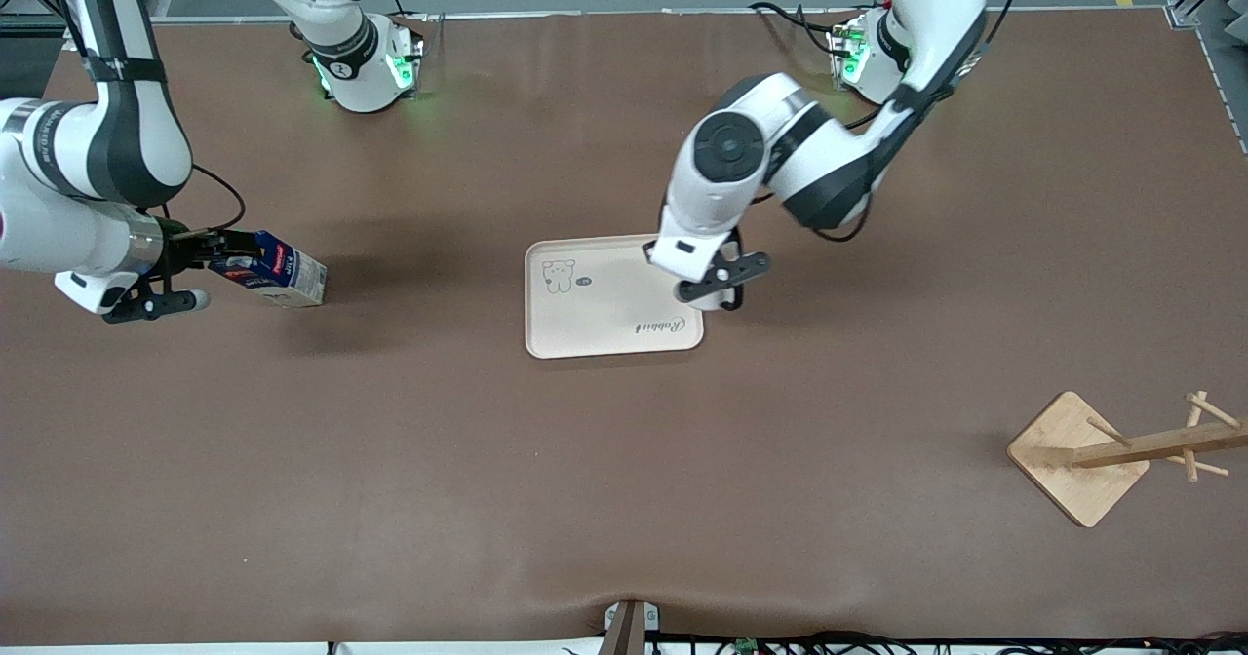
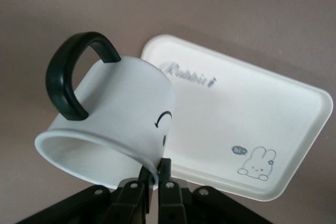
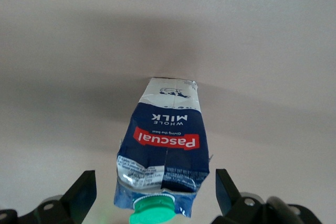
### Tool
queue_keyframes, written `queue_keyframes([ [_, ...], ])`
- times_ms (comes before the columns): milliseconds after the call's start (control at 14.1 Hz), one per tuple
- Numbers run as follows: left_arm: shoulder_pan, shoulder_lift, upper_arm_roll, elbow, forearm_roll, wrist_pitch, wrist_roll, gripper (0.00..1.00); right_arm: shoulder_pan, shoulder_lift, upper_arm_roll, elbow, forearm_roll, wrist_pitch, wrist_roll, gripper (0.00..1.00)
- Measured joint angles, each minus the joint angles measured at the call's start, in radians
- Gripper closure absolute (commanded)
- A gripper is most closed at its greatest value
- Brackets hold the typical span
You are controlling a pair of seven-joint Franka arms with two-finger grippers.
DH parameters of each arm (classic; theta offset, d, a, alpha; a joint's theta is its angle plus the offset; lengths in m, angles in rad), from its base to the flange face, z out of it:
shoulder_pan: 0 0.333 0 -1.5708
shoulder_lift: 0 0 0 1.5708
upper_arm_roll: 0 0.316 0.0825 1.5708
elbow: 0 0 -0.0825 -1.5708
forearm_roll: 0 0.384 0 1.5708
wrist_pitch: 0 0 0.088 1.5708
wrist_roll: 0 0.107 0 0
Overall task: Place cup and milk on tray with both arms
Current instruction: 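Lift the mug off the stand and lower it onto the tray with the left gripper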
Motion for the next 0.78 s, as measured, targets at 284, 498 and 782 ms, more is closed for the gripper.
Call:
queue_keyframes([
  [284,-0.054,0.106,0.002,0.046,0.002,-0.002,-0.02,1.0,0.0,-0.001,0.0,-0.079,0.0,0.132,0.0,0.45],
  [498,-0.059,0.153,0.002,0.065,0.002,-0.002,-0.02,1.0,0.0,-0.004,0.0,-0.097,-0.001,0.154,-0.001,0.87],
  [782,-0.077,0.182,0.002,0.078,0.002,-0.003,-0.02,1.0,-0.001,-0.006,0.0,-0.019,-0.001,0.013,-0.002,0.88],
])
